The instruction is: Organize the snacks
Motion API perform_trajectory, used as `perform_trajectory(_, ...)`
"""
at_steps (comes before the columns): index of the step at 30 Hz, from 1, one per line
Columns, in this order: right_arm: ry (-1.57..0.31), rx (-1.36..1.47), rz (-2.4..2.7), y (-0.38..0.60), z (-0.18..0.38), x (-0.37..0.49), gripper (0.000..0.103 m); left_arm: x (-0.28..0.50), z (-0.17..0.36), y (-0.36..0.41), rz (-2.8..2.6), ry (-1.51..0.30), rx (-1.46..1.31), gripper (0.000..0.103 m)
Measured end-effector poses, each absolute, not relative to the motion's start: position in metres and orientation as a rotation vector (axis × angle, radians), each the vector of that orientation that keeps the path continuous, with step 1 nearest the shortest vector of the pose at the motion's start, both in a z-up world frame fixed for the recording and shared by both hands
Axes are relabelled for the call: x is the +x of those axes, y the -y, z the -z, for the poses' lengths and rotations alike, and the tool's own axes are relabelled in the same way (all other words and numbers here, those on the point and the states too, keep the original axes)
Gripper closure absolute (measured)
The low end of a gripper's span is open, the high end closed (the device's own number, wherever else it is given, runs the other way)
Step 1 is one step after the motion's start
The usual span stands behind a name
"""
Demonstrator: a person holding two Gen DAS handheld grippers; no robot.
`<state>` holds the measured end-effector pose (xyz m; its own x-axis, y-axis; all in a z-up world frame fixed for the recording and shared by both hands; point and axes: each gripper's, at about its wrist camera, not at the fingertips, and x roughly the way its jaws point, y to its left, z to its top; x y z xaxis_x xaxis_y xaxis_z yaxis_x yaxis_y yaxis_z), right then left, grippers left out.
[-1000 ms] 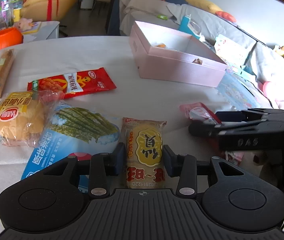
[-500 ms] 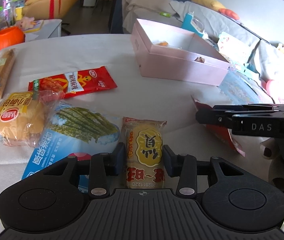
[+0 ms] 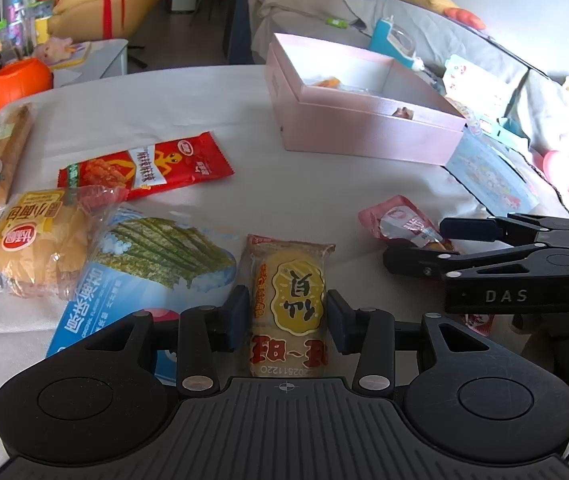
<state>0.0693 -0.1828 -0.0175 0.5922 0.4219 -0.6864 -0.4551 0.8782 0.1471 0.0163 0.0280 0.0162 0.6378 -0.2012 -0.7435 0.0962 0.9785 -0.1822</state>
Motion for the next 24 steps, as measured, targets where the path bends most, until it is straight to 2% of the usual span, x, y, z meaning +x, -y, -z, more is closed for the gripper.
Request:
perform_trajectory(7,-0.766,-0.075,-0.492,0.178,0.020,0.068,0.016,0.015,-0.016,-0.028,0.170,-0.861,-0.135,0.057)
perform_trajectory(13,-0.788,0.022,-0.510,0.194,0.009,0.069,0.017,0.015,-0.017,-0.030,0.169,-0.860,-0.143,0.057)
perform_trajectory(24,-0.774,-0.031,-0.506,0.186,0.005,0.073,0.017,0.012,-0.016,-0.033,0.174,-0.840,-0.155,0.057)
